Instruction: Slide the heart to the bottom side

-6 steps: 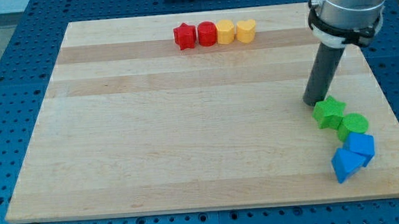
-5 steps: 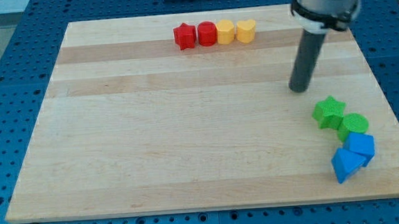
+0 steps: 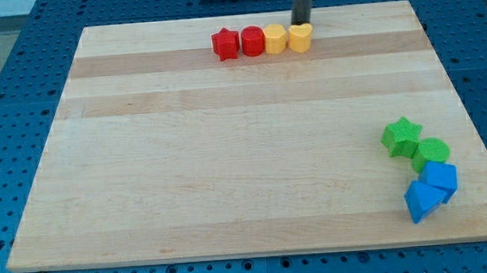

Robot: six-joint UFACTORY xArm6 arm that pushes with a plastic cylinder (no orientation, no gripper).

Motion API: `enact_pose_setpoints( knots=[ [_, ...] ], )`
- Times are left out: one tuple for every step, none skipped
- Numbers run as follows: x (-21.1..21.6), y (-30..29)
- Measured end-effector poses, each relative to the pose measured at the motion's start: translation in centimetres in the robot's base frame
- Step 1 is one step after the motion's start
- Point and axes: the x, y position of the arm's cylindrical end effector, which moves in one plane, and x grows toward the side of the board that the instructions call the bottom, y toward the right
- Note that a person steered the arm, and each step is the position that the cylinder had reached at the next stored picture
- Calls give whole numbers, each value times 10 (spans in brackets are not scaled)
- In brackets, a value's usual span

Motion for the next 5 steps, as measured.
enact_pose_setpoints(
  knots=[
    [6,-4],
    [28,-4],
    [56,-4],
    [87,-4],
    [120,-4]
  ],
)
